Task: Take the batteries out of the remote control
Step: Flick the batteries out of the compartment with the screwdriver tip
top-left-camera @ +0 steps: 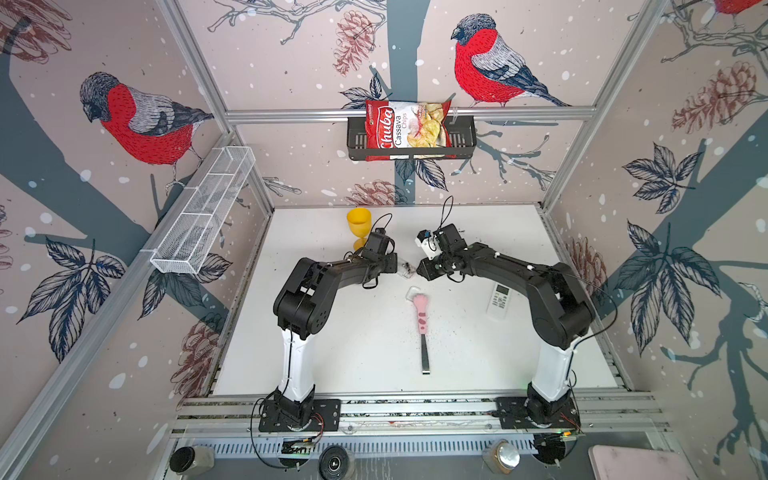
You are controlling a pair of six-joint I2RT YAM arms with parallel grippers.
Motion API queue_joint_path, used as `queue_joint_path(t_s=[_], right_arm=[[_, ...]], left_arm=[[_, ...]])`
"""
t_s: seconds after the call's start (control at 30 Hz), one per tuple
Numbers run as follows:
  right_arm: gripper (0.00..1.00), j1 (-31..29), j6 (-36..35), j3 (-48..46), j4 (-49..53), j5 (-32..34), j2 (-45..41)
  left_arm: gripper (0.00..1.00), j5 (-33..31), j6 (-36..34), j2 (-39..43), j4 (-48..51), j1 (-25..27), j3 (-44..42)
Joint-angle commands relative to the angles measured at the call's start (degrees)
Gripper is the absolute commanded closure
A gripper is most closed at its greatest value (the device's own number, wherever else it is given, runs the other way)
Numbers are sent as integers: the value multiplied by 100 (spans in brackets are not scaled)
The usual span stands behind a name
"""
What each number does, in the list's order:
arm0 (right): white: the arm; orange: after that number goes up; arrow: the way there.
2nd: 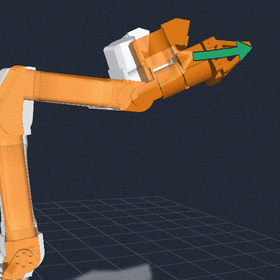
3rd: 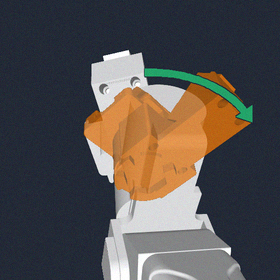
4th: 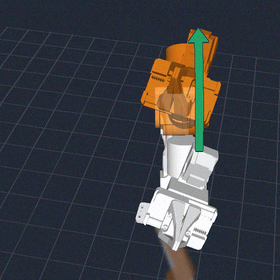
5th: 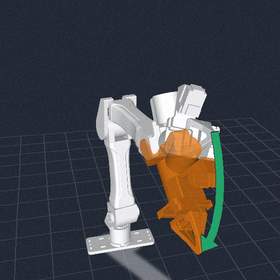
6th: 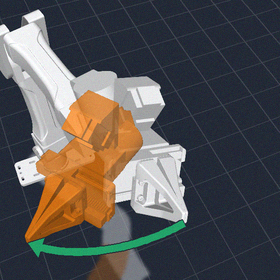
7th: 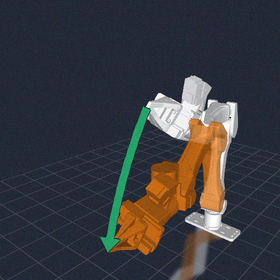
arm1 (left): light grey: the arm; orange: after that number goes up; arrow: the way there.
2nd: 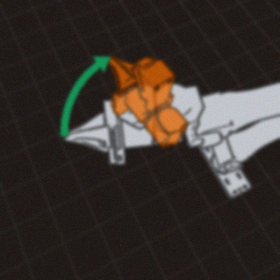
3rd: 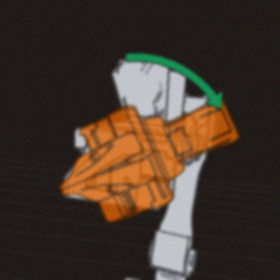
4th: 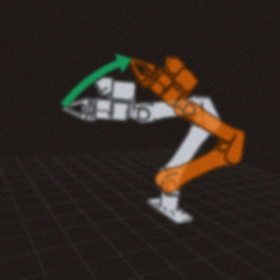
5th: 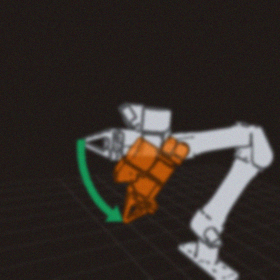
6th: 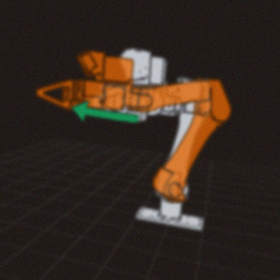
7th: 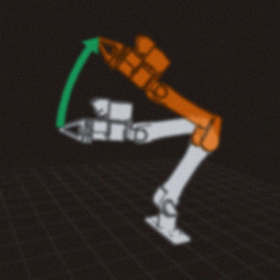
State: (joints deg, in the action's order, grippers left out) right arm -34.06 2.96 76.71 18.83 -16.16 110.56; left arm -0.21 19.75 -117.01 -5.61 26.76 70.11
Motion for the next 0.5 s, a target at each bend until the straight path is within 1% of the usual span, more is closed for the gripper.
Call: queue_joint_path(t_s=[0.0,0.47], right_arm=[[100,-30,-77,257,474,65,163],[100,-48,-65,78,317,96,-58]], left_arm=[[37,241,32,3,147,34,-40],[37,171,39,38,134,36,-82]])
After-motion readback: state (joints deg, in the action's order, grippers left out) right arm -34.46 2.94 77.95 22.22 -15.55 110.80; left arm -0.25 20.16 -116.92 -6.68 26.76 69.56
